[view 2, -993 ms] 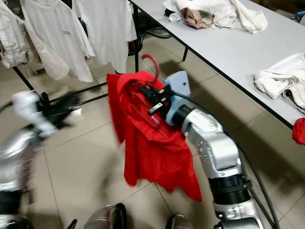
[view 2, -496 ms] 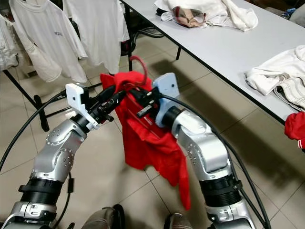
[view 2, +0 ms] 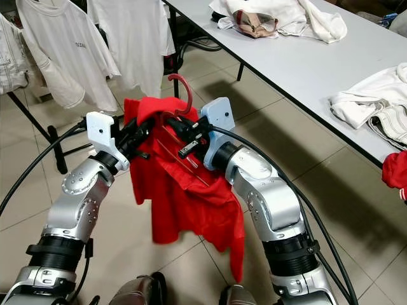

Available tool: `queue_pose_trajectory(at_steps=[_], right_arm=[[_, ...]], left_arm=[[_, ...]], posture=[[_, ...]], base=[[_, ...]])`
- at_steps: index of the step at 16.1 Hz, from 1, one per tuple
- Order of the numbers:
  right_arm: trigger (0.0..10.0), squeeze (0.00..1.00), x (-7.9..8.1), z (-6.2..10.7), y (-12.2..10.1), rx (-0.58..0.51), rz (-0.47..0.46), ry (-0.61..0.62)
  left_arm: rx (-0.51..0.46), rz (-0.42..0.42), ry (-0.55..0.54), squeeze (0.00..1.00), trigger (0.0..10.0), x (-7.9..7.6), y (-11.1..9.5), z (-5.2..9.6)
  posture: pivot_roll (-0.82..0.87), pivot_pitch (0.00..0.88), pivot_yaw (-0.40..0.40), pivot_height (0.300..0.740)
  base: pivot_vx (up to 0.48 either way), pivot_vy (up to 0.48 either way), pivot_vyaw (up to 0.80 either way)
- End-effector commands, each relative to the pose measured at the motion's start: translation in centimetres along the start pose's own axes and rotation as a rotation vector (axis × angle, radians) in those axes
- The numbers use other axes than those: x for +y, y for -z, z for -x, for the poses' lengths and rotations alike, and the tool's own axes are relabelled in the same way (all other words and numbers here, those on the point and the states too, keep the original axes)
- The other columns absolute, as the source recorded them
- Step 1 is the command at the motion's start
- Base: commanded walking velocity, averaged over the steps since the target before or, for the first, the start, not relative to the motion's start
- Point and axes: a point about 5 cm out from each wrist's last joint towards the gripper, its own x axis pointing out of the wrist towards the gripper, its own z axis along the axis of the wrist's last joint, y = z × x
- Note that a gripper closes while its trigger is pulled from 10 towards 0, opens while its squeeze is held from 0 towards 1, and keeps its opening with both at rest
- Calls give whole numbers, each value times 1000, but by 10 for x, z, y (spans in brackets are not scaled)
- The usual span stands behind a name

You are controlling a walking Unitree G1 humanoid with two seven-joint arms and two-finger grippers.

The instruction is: Hang hanger

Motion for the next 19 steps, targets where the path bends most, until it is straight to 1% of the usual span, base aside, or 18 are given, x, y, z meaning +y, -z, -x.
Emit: queue_pose_trajectory(at_steps=[1,2,5,6,7,8,10,11,13,14,15,16,17,19], right_arm=[[0,0,0,0,-11,-40,19,0],[0,0,-2,0,-9,-19,30,16],[0,0,-7,1,-3,30,54,57],[0,0,-10,1,1,75,88,78],[0,0,-14,3,8,143,133,101],[0,0,-17,5,16,215,157,123],[0,0,-18,9,25,276,176,126],[0,0,-18,9,25,270,155,139],[0,0,-19,7,18,231,149,156],[0,0,-17,4,6,149,105,141],[0,0,-16,4,4,135,100,139],[0,0,-16,3,-4,92,75,132],[0,0,-16,4,-10,58,53,131],[0,0,-18,4,-12,51,50,143]], left_arm=[[-31,-9,8,0,0,-2,-5,-2],[-36,-18,17,0,0,-3,-7,-2],[-45,-7,30,0,0,-6,-10,-2],[-44,-8,22,0,0,-5,-11,-3],[-42,-18,18,0,0,-4,-12,-3],[-42,-28,14,0,0,-3,-14,-4],[-39,-56,27,0,0,-4,-17,-5],[-25,-87,52,0,0,-6,-16,-5],[2,-109,78,0,0,-10,-12,-5],[97,-172,105,0,0,-12,0,-3],[130,-189,108,0,0,-12,5,-2],[205,-235,97,0,0,-9,16,2],[234,-236,90,0,0,-8,21,4],[253,-226,96,0,0,-9,23,5]], posture=[[-78,120,38,740],[-77,120,37,740],[-76,121,37,740],[-77,121,36,740],[-78,122,36,740],[-78,122,36,740],[-77,122,36,740],[-79,121,38,740],[-81,120,42,740],[-81,120,42,740],[-81,120,42,740],[-87,120,45,740],[-88,120,45,740],[-90,119,44,740]], base=[[0,0,0],[0,0,0],[0,0,0],[0,0,0],[0,0,0],[0,0,0],[0,0,0],[0,0,0],[0,0,0],[0,0,0],[0,0,0],[0,0,0],[0,0,0],[0,0,0]])
